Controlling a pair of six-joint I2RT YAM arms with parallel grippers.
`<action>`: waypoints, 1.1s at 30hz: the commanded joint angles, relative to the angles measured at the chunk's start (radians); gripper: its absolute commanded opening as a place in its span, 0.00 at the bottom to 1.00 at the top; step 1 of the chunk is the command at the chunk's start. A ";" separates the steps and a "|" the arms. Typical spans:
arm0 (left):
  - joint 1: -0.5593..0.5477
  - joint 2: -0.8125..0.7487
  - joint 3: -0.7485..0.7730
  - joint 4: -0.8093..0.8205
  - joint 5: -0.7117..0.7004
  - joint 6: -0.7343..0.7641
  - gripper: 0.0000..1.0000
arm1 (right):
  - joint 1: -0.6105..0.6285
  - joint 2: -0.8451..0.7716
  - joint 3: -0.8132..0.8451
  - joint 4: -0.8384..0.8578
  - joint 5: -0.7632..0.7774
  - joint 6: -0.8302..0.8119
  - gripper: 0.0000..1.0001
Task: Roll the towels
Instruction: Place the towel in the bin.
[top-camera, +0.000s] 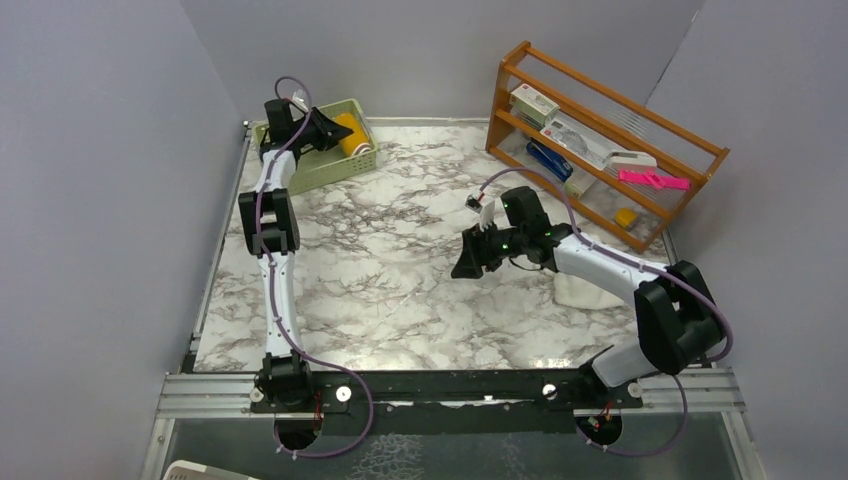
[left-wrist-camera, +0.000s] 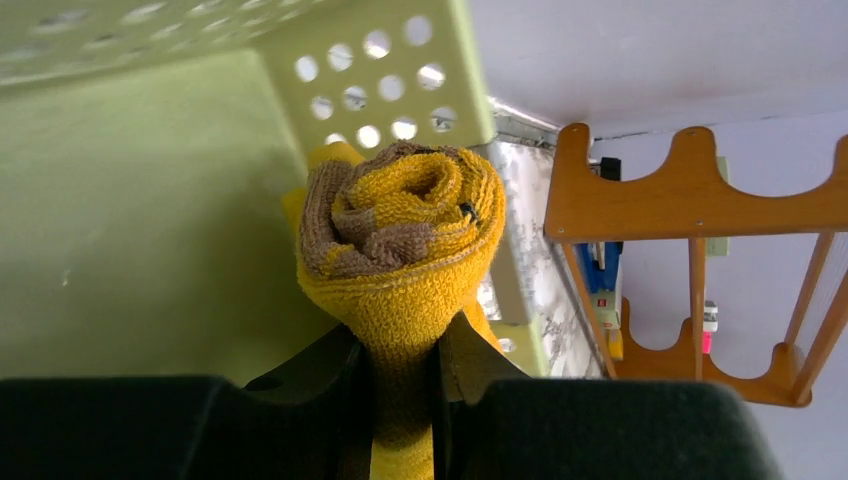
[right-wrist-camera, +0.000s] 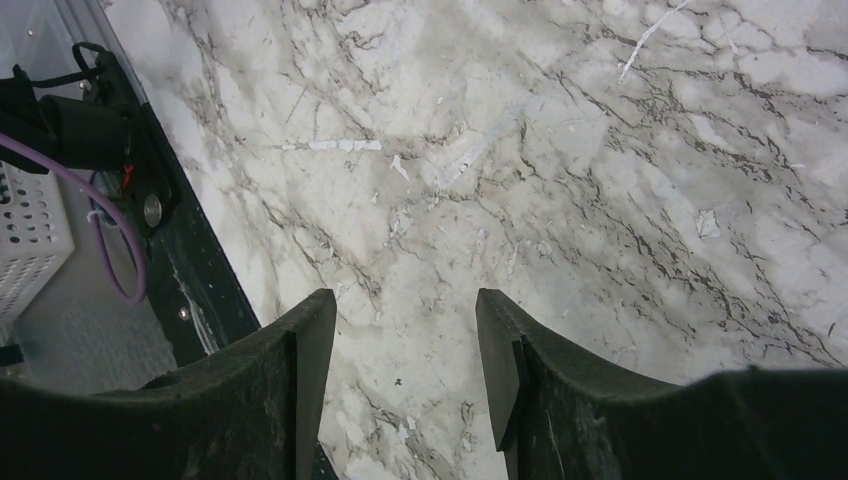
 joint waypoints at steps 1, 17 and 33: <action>-0.007 -0.017 0.014 -0.009 -0.043 0.061 0.07 | -0.005 0.031 0.030 0.012 -0.036 -0.013 0.55; -0.013 -0.015 0.053 -0.222 -0.273 0.238 0.75 | -0.008 0.073 0.040 0.024 -0.011 -0.011 0.55; -0.042 -0.161 0.003 -0.333 -0.477 0.374 0.99 | -0.006 0.094 0.125 -0.015 0.055 -0.009 0.56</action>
